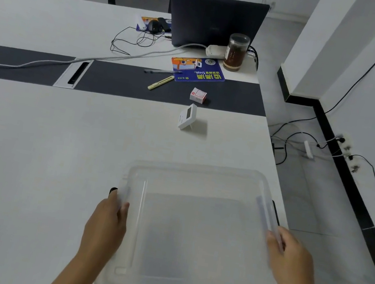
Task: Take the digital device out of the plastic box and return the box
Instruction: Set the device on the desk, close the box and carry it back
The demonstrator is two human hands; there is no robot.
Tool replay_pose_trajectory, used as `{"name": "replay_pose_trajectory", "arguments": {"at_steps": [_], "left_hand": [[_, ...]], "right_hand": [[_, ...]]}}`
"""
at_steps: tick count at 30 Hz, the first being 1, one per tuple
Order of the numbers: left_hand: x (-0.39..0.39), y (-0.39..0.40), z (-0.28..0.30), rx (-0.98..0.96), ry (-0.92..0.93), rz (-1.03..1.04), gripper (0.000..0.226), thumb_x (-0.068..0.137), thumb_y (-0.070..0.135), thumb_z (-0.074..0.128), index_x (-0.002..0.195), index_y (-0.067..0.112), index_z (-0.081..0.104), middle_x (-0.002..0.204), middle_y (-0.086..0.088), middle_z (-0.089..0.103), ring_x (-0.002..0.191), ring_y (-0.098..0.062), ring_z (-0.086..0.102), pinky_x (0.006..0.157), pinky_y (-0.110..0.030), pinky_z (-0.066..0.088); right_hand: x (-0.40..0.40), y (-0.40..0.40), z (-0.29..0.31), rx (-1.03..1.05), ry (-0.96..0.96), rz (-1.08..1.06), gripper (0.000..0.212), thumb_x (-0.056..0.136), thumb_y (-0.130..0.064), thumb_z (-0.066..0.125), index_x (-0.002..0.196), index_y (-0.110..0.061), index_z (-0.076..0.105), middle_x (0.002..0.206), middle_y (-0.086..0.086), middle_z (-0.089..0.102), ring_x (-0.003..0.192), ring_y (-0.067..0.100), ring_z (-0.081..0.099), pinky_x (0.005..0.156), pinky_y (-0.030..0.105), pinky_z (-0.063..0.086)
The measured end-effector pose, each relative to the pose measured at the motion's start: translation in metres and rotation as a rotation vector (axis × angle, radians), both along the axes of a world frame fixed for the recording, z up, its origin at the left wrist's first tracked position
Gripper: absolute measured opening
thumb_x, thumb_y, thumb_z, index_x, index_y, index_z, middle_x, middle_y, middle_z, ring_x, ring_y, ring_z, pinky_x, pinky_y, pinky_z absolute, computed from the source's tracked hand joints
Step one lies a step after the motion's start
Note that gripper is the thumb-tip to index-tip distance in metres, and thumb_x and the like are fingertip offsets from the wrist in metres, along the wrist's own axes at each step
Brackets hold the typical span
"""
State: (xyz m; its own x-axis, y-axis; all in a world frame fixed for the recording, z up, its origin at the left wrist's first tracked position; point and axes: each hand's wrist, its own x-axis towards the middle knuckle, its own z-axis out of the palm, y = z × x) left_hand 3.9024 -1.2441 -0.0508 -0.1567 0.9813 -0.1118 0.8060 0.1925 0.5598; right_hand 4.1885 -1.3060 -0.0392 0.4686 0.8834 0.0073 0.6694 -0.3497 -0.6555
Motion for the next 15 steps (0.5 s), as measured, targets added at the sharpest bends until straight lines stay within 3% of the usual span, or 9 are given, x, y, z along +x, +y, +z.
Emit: {"name": "replay_pose_trajectory", "arguments": {"at_steps": [2, 4, 5, 7, 9, 11, 13, 15], "left_hand": [[0.001, 0.009, 0.003, -0.026, 0.1, -0.009, 0.036, 0.09, 0.016, 0.041, 0.119, -0.005, 0.043, 0.105, -0.029, 0.057, 0.096, -0.041, 0.052, 0.075, -0.044, 0.042], [0.005, 0.014, 0.009, 0.05, 0.178, -0.015, 0.043, 0.092, 0.024, 0.037, 0.121, -0.007, 0.043, 0.117, -0.032, 0.053, 0.109, -0.047, 0.048, 0.087, -0.052, 0.044], [0.01, 0.016, 0.011, 0.129, 0.192, -0.05, 0.051, 0.092, 0.033, 0.031, 0.119, -0.007, 0.046, 0.118, -0.033, 0.055, 0.111, -0.049, 0.049, 0.09, -0.053, 0.043], [0.026, 0.018, 0.011, 0.264, 0.242, -0.218, 0.068, 0.091, 0.048, 0.013, 0.116, -0.003, 0.051, 0.119, -0.031, 0.058, 0.117, -0.045, 0.046, 0.098, -0.045, 0.034], [0.046, 0.014, 0.006, 0.28, 0.289, -0.404, 0.065, 0.09, 0.053, 0.008, 0.12, 0.011, 0.047, 0.125, -0.021, 0.058, 0.124, -0.032, 0.032, 0.099, -0.038, 0.023], [0.061, 0.009, 0.0, 0.212, 0.354, -0.527, 0.06, 0.09, 0.053, 0.005, 0.121, 0.021, 0.044, 0.126, -0.013, 0.06, 0.124, -0.024, 0.03, 0.103, -0.037, 0.015], [0.065, 0.007, -0.003, 0.135, 0.408, -0.578, 0.061, 0.09, 0.053, 0.004, 0.12, 0.023, 0.049, 0.124, -0.009, 0.062, 0.124, -0.025, 0.04, 0.104, -0.036, 0.006], [0.065, 0.006, -0.005, 0.111, 0.423, -0.586, 0.061, 0.09, 0.053, 0.005, 0.12, 0.024, 0.05, 0.124, -0.007, 0.062, 0.124, -0.025, 0.045, 0.104, -0.034, 0.003]], "right_hand": [[-0.002, 0.009, 0.001, 0.01, -0.006, -0.022, 0.051, 0.062, -0.053, 0.028, 0.059, -0.01, 0.054, 0.059, 0.008, 0.053, 0.063, 0.035, 0.05, 0.056, 0.03, 0.04], [-0.002, 0.021, 0.001, -0.023, -0.007, -0.076, 0.064, 0.067, -0.052, 0.041, 0.095, 0.001, 0.064, 0.099, 0.027, 0.062, 0.098, 0.042, 0.054, 0.084, 0.044, 0.045], [-0.001, 0.026, 0.003, -0.1, 0.029, -0.107, 0.066, 0.074, -0.048, 0.05, 0.116, 0.003, 0.054, 0.119, 0.029, 0.055, 0.114, 0.041, 0.048, 0.095, 0.045, 0.039], [0.001, 0.032, 0.003, -0.251, 0.192, -0.151, 0.071, 0.081, -0.039, 0.058, 0.135, -0.002, 0.03, 0.14, 0.023, 0.039, 0.128, 0.035, 0.038, 0.104, 0.041, 0.032], [0.002, 0.033, 0.002, -0.292, 0.323, -0.183, 0.078, 0.08, -0.038, 0.06, 0.14, -0.005, 0.021, 0.146, 0.019, 0.033, 0.131, 0.033, 0.036, 0.106, 0.039, 0.031], [0.003, 0.032, 0.002, -0.288, 0.332, -0.23, 0.082, 0.078, -0.039, 0.063, 0.139, -0.004, 0.021, 0.145, 0.02, 0.035, 0.13, 0.033, 0.037, 0.105, 0.041, 0.032], [0.001, 0.03, 0.003, -0.288, 0.217, -0.268, 0.084, 0.075, -0.039, 0.066, 0.137, -0.001, 0.024, 0.14, 0.022, 0.041, 0.126, 0.035, 0.042, 0.102, 0.044, 0.035], [-0.001, 0.027, 0.004, -0.258, 0.041, -0.27, 0.071, 0.075, -0.037, 0.067, 0.128, 0.001, 0.04, 0.122, 0.024, 0.054, 0.111, 0.037, 0.052, 0.091, 0.043, 0.041]]}}
